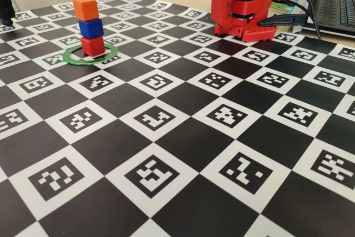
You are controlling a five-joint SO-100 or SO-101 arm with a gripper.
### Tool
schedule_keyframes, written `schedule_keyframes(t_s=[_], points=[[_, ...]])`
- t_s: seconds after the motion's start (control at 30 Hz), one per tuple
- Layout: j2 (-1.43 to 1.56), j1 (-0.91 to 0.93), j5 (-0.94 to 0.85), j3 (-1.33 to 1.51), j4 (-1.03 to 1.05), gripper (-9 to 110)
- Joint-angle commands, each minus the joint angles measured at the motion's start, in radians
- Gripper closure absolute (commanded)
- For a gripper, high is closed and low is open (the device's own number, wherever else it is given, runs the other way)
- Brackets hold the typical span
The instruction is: Grab the red cube then put it in the green circle then put the blue cube on top and finally the orange cube on top
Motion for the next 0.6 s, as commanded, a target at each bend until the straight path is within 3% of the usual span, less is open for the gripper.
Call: schedule_keyframes(t_s=[0.0,0.23,0.33,0.57], points=[[0.195,-0.104,0.066,0.147,-0.086,68],[0.453,-0.304,0.110,0.703,-0.517,90],[0.569,-0.385,0.067,0.910,-0.655,106],[0.838,-0.423,-0.147,1.350,-0.962,108]])
